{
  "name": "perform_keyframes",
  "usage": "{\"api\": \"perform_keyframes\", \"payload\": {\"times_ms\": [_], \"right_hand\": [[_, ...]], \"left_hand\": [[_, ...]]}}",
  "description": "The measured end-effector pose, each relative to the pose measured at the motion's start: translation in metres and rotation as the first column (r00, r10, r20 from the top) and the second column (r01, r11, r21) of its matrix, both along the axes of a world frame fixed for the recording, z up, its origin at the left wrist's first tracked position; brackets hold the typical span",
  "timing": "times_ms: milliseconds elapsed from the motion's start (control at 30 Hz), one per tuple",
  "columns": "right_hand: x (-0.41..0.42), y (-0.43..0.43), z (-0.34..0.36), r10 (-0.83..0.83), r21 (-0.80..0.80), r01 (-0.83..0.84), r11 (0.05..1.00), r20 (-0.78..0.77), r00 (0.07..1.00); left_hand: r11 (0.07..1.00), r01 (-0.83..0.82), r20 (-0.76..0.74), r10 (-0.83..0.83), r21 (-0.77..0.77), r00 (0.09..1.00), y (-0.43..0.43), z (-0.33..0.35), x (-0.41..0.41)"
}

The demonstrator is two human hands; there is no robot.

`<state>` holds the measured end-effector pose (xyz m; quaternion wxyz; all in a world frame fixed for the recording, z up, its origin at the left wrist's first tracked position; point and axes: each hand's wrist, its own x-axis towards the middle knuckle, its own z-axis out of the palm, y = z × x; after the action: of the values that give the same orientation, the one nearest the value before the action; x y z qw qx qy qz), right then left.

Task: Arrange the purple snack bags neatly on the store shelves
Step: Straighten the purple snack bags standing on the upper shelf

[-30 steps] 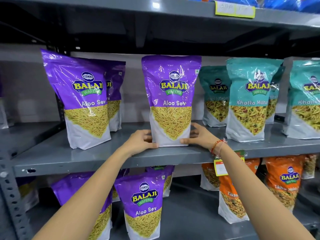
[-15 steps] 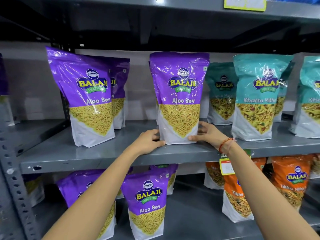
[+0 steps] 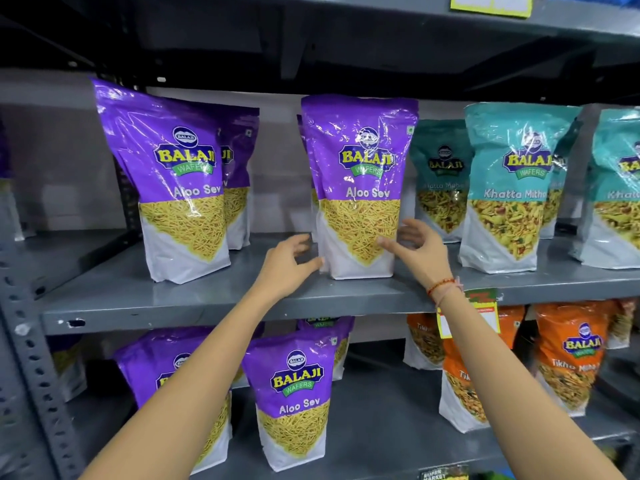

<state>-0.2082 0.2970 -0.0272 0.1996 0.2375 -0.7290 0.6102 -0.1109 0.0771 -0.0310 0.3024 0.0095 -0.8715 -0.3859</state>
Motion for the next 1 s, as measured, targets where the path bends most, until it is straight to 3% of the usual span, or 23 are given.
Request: {"api": "perform_keyframes", "payload": {"times_ms": [100,233,300,367,467,600,733,867,1000], "right_hand": [[0.032,-0.023,0.004,-0.136,-0.164,0.103,0.981,-0.209,0.968],[0.070,-0.077,0.014,-0.128,-0.136,0.075,0.988,-0.443,0.887],[0.080,-0.111,0.015,0.014,-0.041,-0.035,0.999,-0.439,0.899],[0.083,-0.147,0.013,0.183,0.074,-0.168,0.983,-0.314,0.931],[0.075,-0.193,0.012,0.340,0.237,-0.327,0.915,-0.017,0.940],[0.058,-0.241,0.011,0.455,0.323,-0.545,0.773,0.316,0.832],[0.054,-0.268,0.011,0.524,0.256,-0.605,0.754,0.321,0.789],[0.053,-0.272,0.014,0.584,0.143,-0.657,0.740,0.349,0.733],[0.050,-0.267,0.014,0.565,0.128,-0.633,0.763,0.344,0.750]], "left_hand": [[0.991,0.005,-0.190,0.022,0.137,0.981,-0.012,0.003,0.014],[0.965,-0.093,-0.441,0.197,0.246,0.876,-0.041,0.011,0.041],[0.944,-0.178,-0.517,0.303,0.278,0.801,-0.059,0.012,0.055],[0.916,-0.285,-0.550,0.398,0.283,0.734,-0.079,0.009,0.068],[0.868,-0.420,-0.503,0.495,0.264,0.709,-0.111,0.004,0.083],[0.874,-0.454,-0.446,0.480,0.172,0.755,-0.140,0.000,0.093],[0.846,-0.492,-0.307,0.533,0.206,0.788,-0.164,-0.004,0.097],[0.931,-0.305,0.070,0.297,0.201,0.952,-0.187,0.000,0.098],[0.946,-0.194,0.077,0.179,0.262,0.981,-0.197,0.001,0.099]]}}
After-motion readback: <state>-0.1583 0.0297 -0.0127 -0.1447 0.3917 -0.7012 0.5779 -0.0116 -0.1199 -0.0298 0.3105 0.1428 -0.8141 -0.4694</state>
